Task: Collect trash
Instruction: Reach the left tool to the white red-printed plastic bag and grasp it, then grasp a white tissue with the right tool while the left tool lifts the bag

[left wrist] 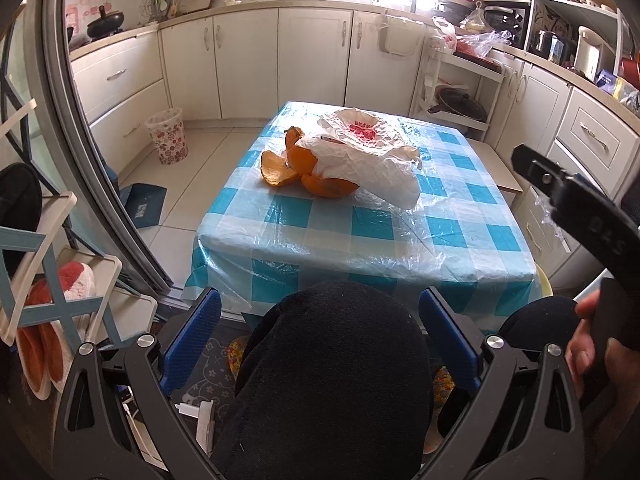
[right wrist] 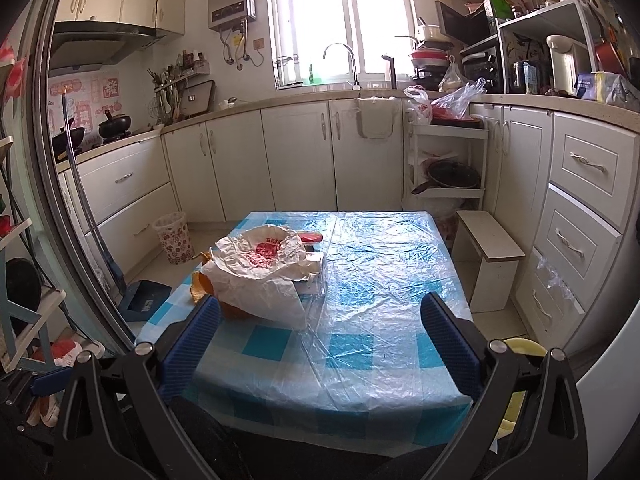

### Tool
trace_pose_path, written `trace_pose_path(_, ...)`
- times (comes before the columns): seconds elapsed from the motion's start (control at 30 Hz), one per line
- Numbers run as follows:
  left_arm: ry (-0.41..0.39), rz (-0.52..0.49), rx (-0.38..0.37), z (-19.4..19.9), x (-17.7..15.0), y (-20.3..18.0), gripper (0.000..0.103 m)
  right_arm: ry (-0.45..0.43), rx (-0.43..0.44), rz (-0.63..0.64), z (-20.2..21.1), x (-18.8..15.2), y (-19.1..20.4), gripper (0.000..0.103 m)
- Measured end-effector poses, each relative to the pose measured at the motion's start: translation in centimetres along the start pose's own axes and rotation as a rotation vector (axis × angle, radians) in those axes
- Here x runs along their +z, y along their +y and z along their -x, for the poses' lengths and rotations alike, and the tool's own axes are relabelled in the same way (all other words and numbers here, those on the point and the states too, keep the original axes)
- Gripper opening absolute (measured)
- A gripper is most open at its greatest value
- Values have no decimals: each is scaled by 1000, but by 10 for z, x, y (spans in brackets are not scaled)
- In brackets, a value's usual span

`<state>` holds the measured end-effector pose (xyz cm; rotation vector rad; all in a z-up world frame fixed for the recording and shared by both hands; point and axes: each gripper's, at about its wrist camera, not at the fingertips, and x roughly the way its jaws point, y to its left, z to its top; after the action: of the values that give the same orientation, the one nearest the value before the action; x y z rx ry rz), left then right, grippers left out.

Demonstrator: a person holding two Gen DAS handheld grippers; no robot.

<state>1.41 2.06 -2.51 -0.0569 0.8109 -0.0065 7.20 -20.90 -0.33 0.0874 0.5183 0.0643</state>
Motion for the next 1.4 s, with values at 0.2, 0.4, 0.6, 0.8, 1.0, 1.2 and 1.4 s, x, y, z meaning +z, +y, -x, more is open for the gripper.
trace_pose_path(0.2, 30, 78, -50, -6, 13, 20, 95, 103, 47, -55, -35, 3, -8, 97)
trace_pose_path(0.4, -37, 67, -33, -17, 53, 30, 95, 177, 73, -128, -75, 14, -17, 97)
trace_pose_path(0.6, -80, 53, -71, -60, 123, 30, 95, 243, 74, -160, -100, 13, -23, 97)
trace_pose_path(0.8, 34, -77, -53, -160, 189, 2, 95, 308, 85, -151, -112, 5, -17, 97)
trace_pose_path(1.0, 160, -125, -80, -227, 211, -18, 74, 353, 103, -162, -124, 2, -14, 96)
trace_pose_path(1.2, 241, -129, -190, -242, 207, -30, 7, 384, 117, -158, -133, -2, -11, 96)
trace_pose_path(1.4, 178, -66, -285, -199, 223, -18, 6, 401, 127, -207, -139, -4, -20, 97)
